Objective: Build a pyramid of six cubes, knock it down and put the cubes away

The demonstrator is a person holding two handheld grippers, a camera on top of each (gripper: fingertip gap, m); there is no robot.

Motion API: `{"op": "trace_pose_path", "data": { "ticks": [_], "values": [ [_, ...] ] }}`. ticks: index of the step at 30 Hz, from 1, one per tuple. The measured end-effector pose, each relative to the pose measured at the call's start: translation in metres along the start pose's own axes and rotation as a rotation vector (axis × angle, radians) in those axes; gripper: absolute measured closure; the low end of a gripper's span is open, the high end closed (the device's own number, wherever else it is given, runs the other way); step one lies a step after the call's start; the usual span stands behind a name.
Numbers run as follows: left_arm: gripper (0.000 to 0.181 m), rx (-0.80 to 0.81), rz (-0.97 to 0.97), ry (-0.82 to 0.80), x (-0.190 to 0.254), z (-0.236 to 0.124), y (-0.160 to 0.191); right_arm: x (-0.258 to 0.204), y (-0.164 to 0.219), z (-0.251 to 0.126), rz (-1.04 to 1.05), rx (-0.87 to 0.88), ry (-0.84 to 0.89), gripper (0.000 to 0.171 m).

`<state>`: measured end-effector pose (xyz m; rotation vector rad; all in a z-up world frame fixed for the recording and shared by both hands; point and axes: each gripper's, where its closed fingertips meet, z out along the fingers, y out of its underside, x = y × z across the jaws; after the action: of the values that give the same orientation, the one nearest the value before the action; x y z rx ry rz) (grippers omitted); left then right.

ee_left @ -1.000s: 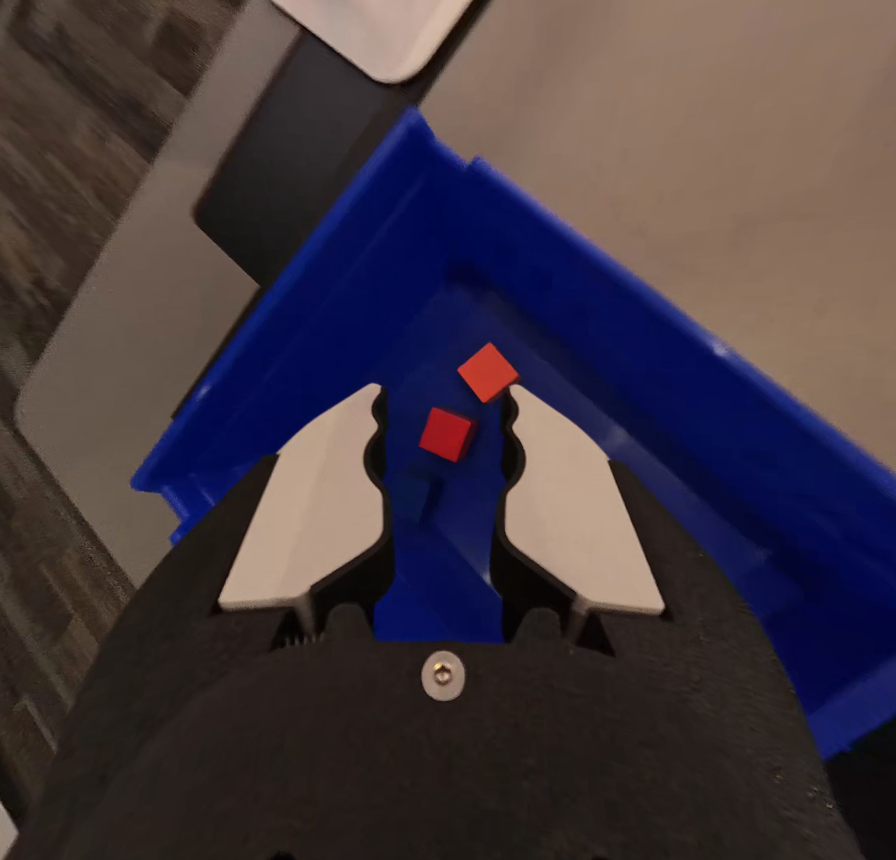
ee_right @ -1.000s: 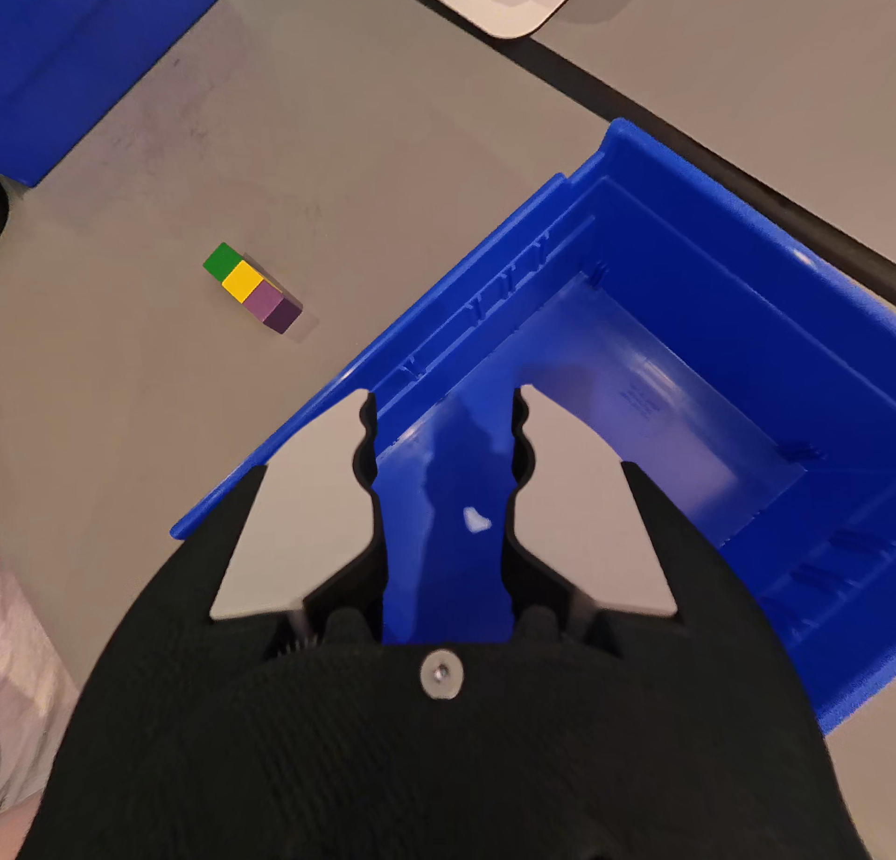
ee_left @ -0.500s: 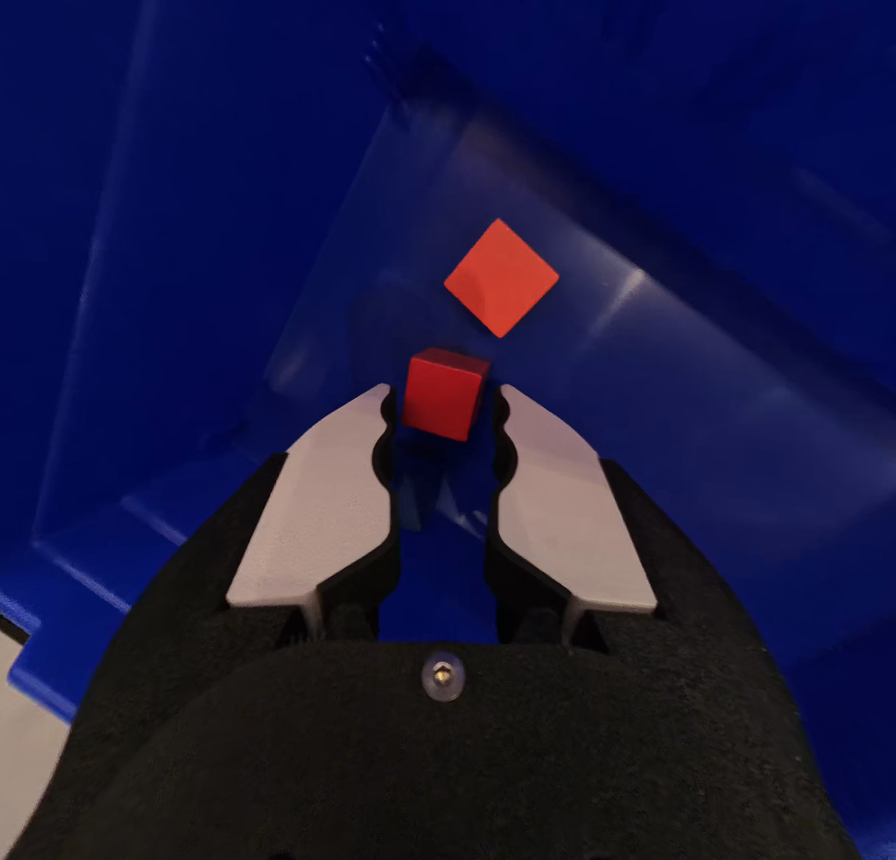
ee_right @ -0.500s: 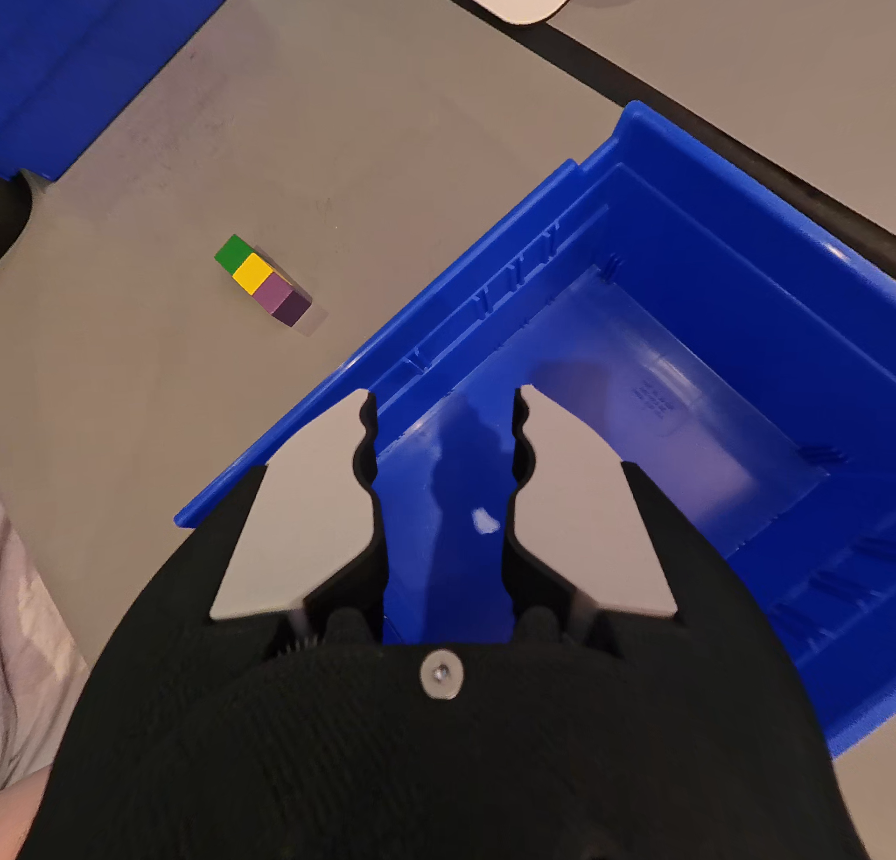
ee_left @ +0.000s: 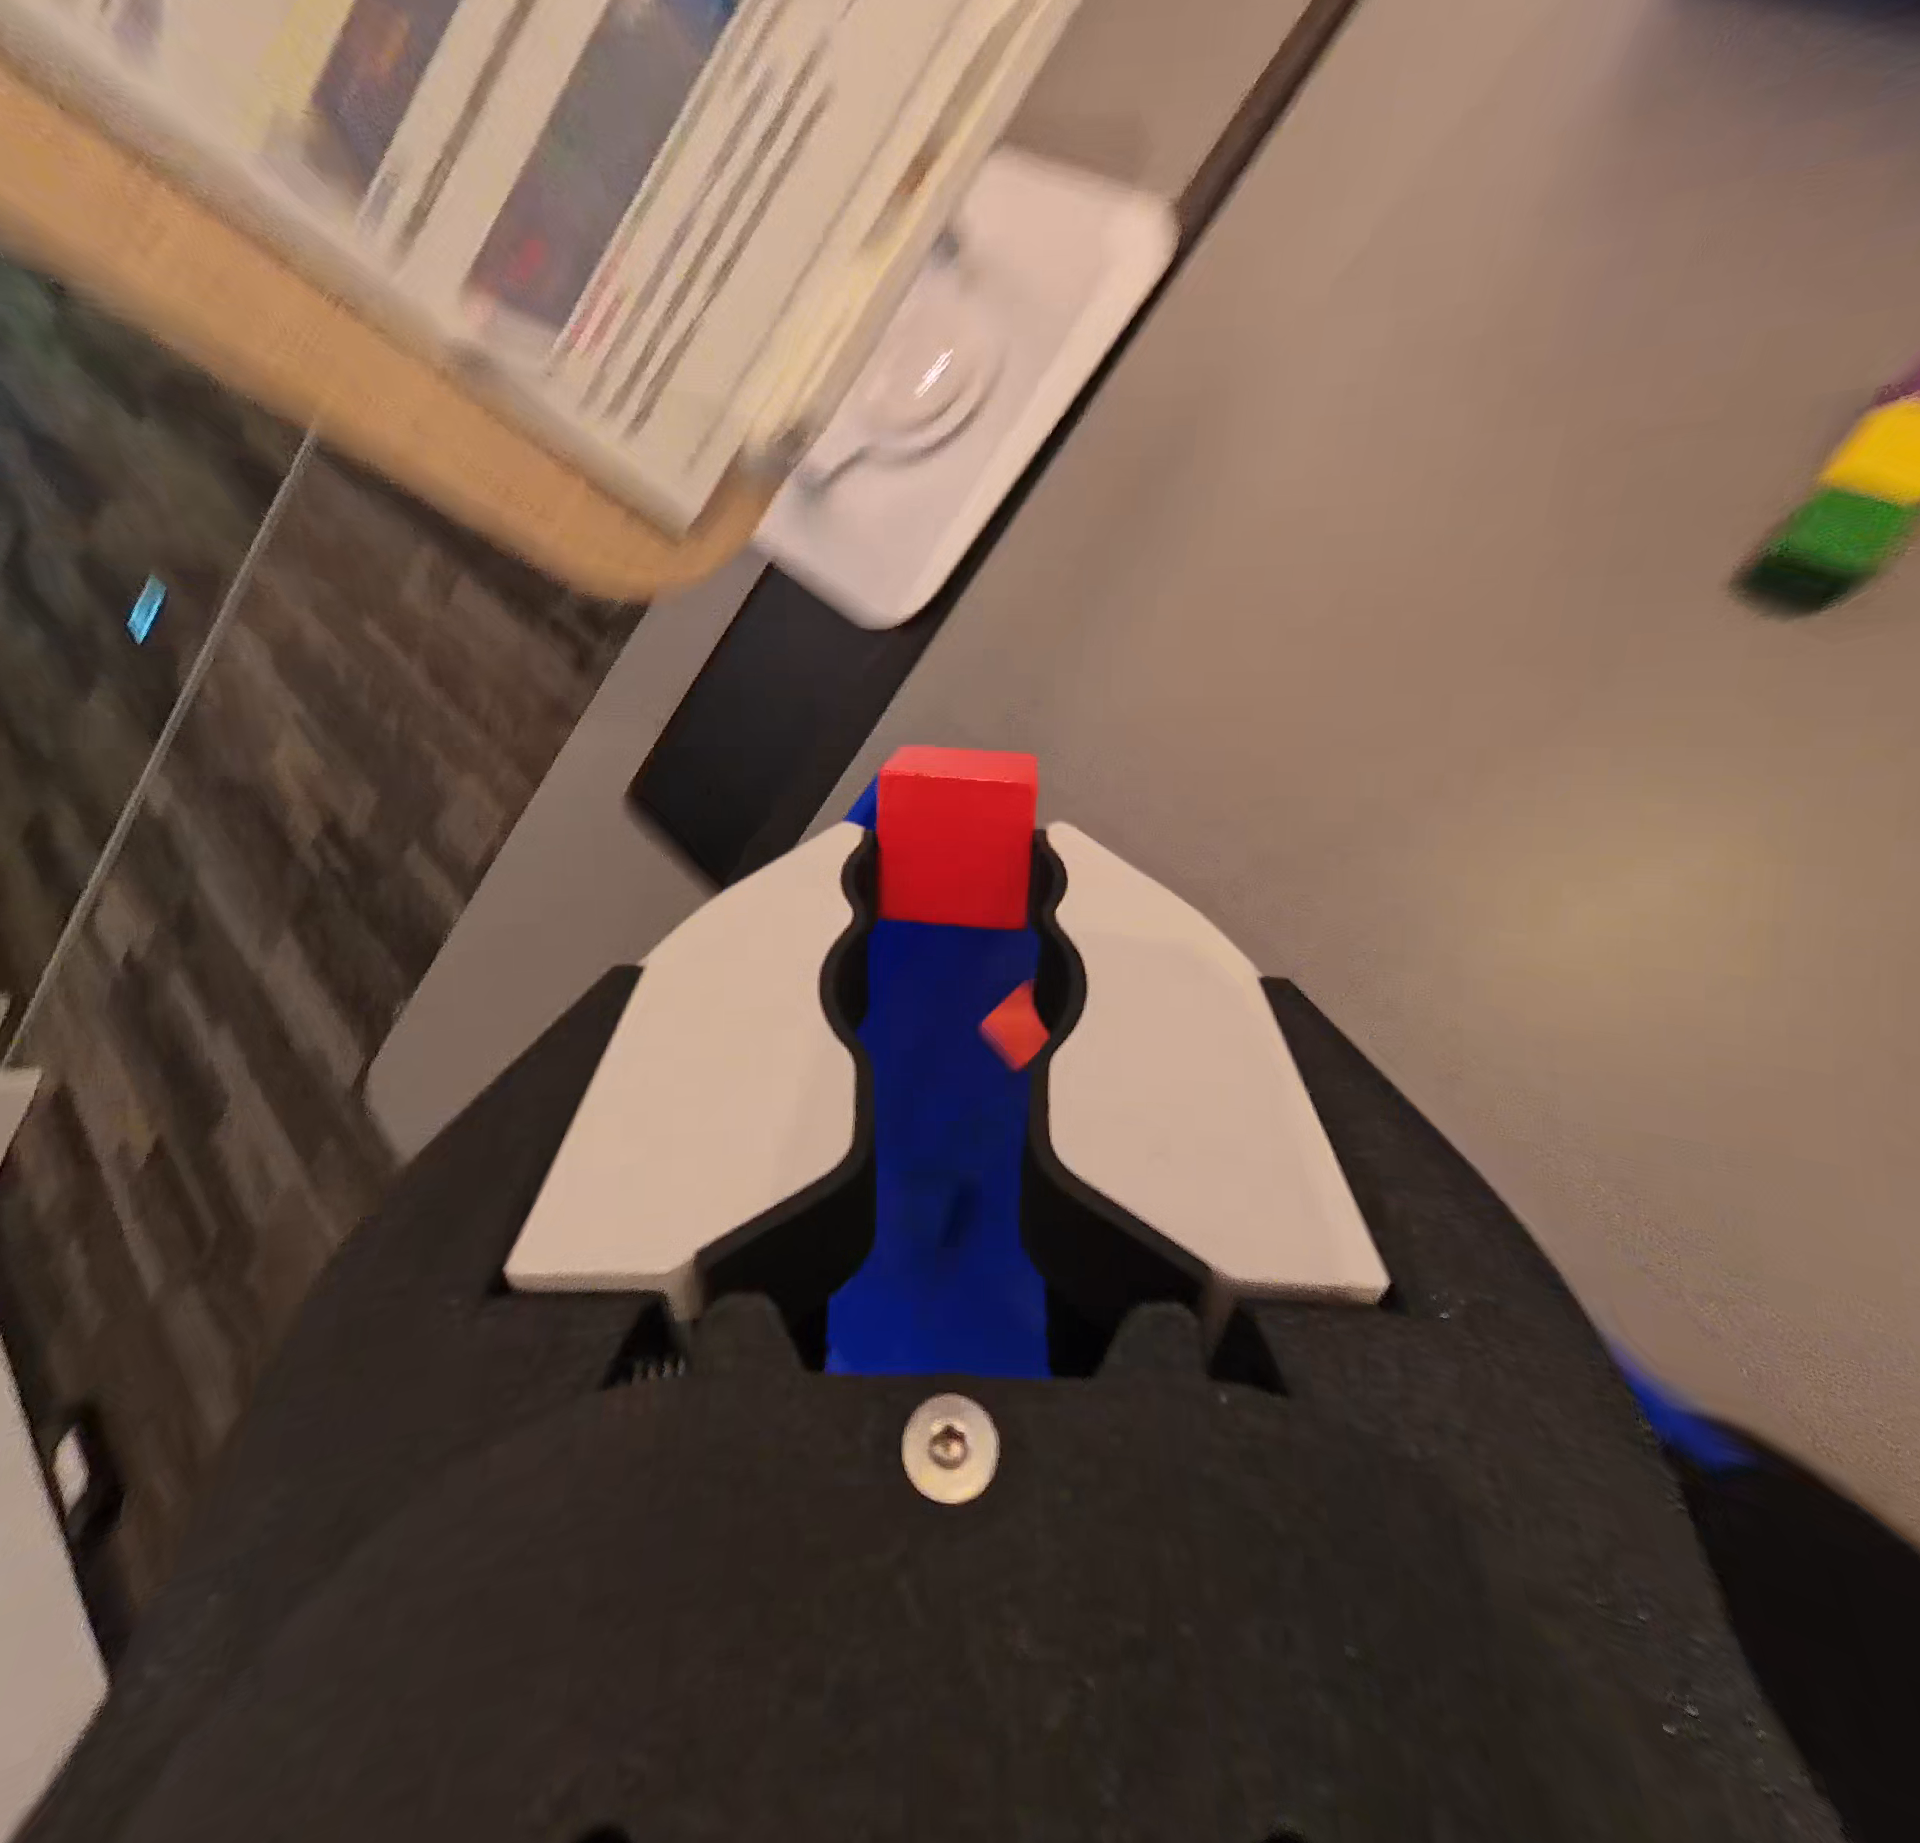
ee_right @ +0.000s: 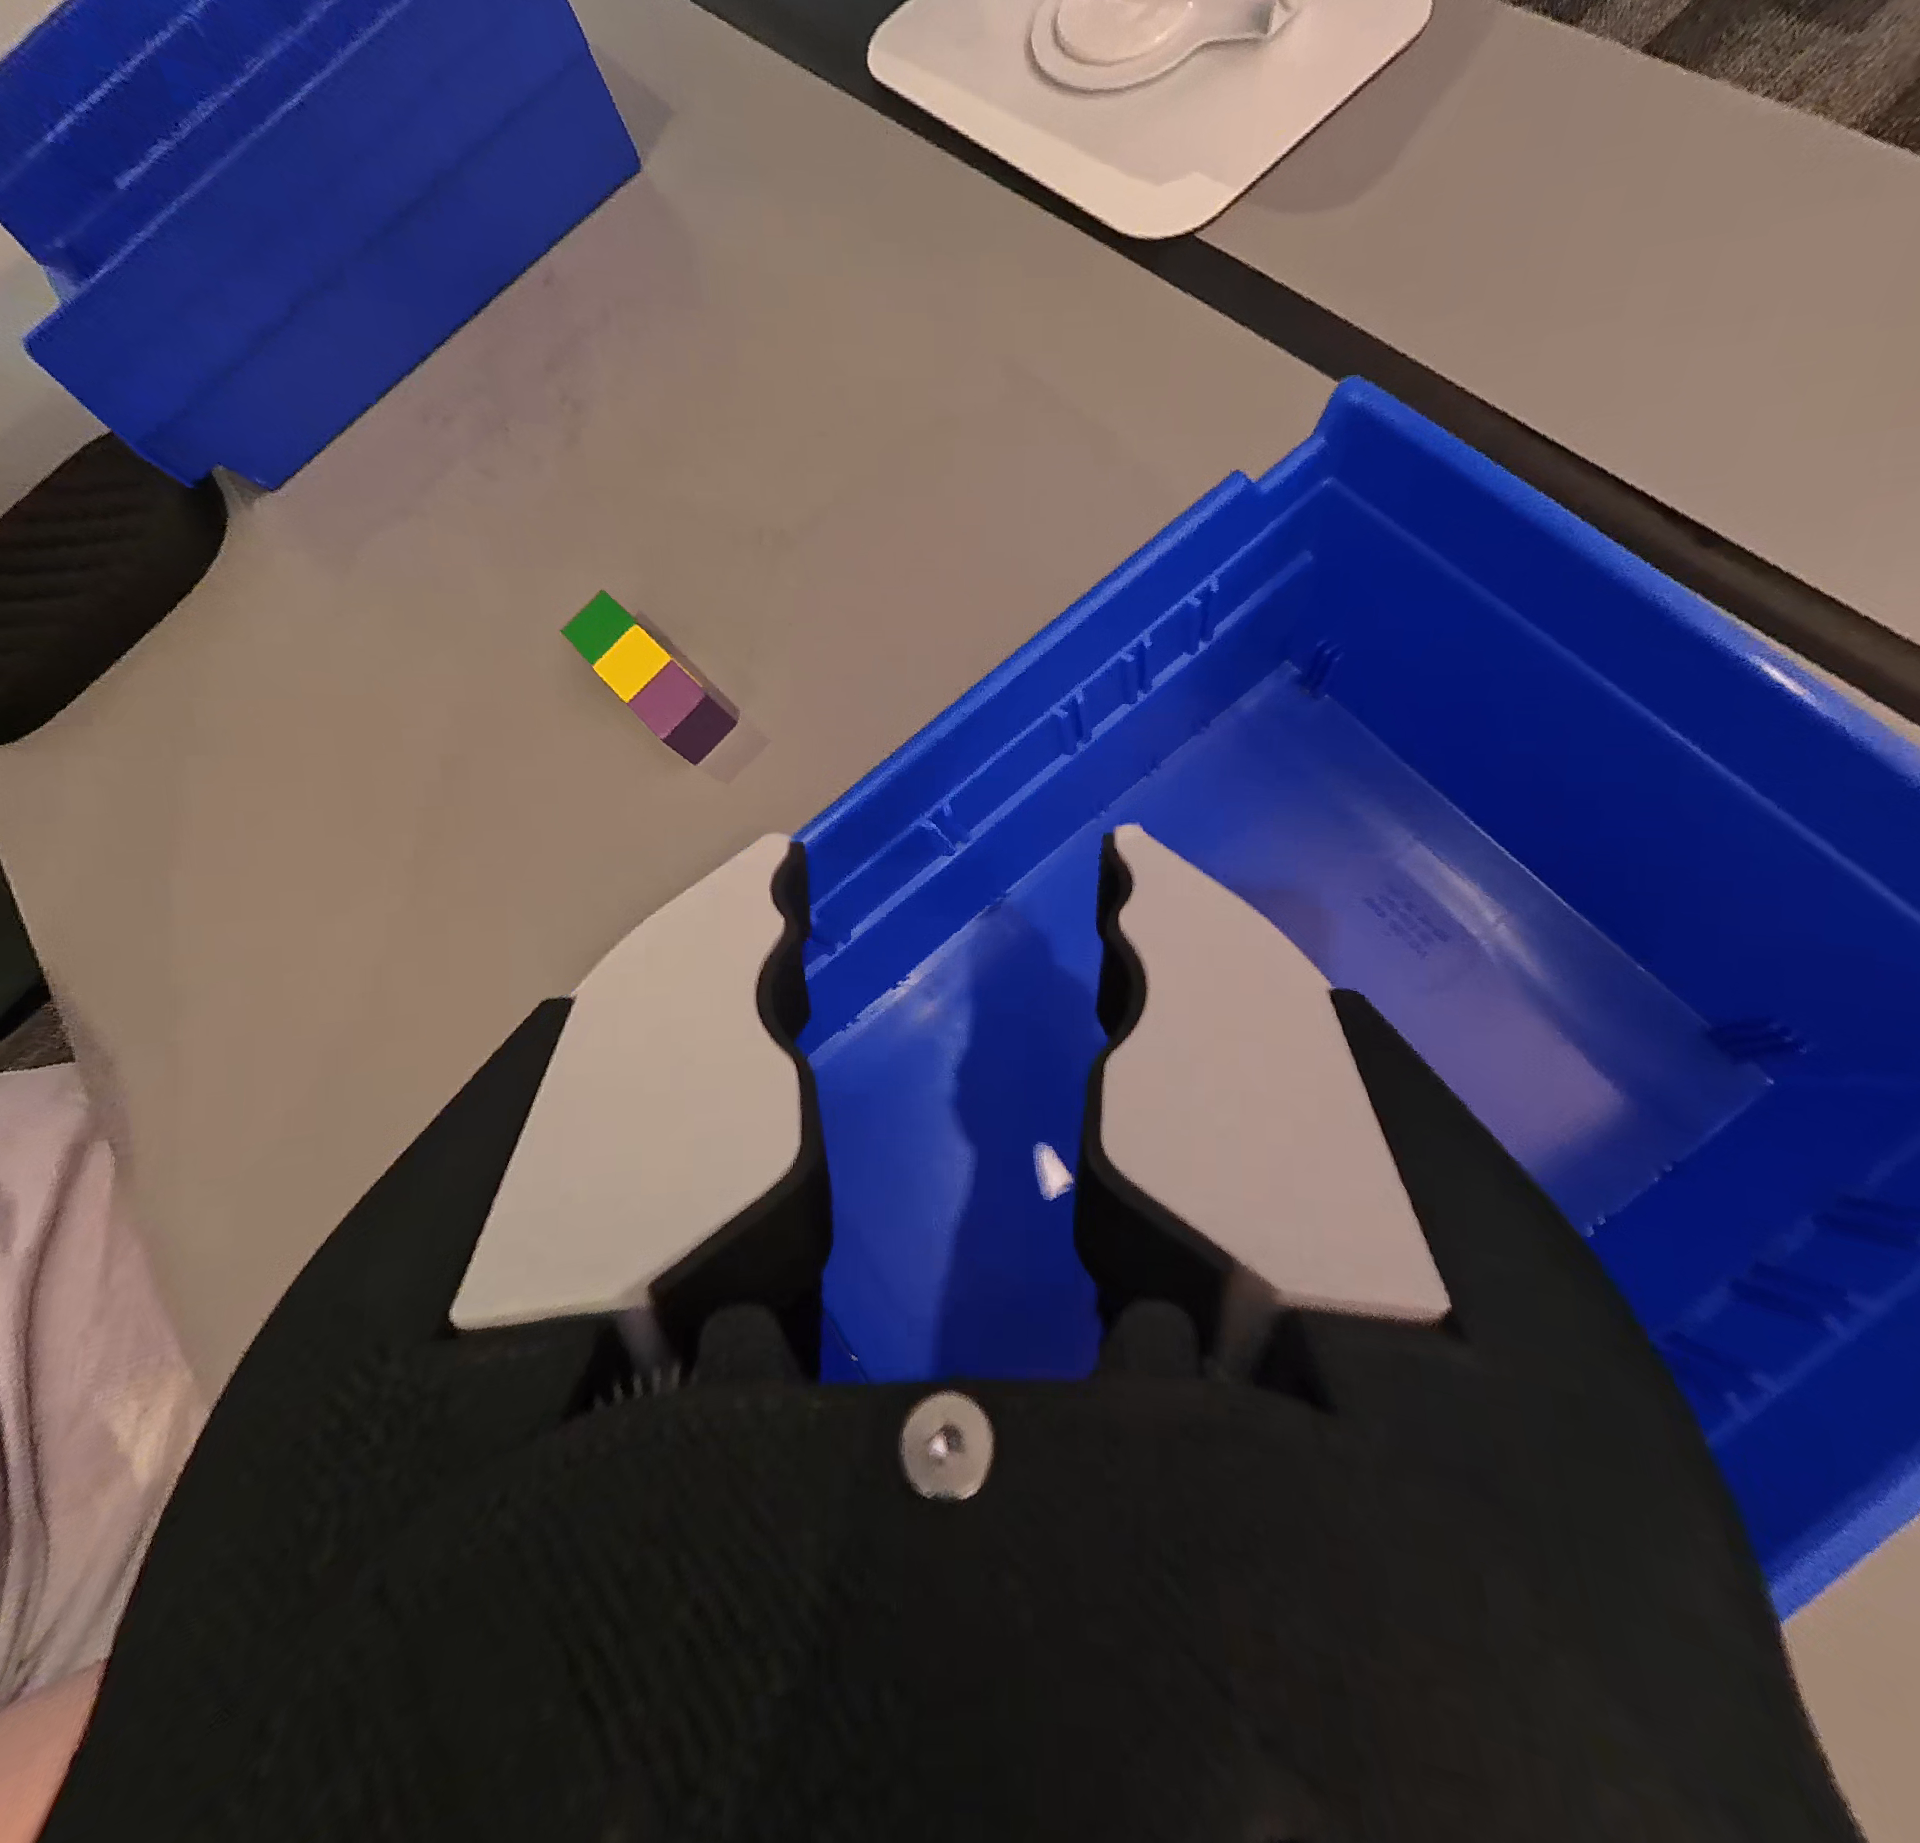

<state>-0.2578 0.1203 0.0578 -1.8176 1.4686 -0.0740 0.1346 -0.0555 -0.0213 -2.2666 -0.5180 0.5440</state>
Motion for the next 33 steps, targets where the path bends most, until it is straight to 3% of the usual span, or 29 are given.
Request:
{"op": "trace_pose_path", "data": {
  "ticks": [4,7,10,18,33],
  "values": [
    [0.154,0.062,0.135,0.200,0.121,0.026,-0.069,-0.005,0.000,-0.001,-0.022,-0.010,0.000,0.116],
    [0.153,0.017,0.191,0.316,0.196,0.068,-0.080,-0.009,0.001,-0.003,-0.036,-0.009,-0.005,0.116],
    [0.153,-0.059,0.236,0.382,0.240,0.105,-0.074,-0.012,-0.002,-0.004,-0.039,0.008,-0.019,0.117],
    [0.154,-0.165,0.273,0.440,0.270,0.139,-0.064,-0.016,-0.003,-0.004,-0.063,0.004,-0.037,0.117],
    [0.154,-0.214,0.314,0.468,0.279,0.144,-0.059,-0.018,-0.001,-0.004,-0.067,-0.004,-0.046,0.117]
  ]
}}
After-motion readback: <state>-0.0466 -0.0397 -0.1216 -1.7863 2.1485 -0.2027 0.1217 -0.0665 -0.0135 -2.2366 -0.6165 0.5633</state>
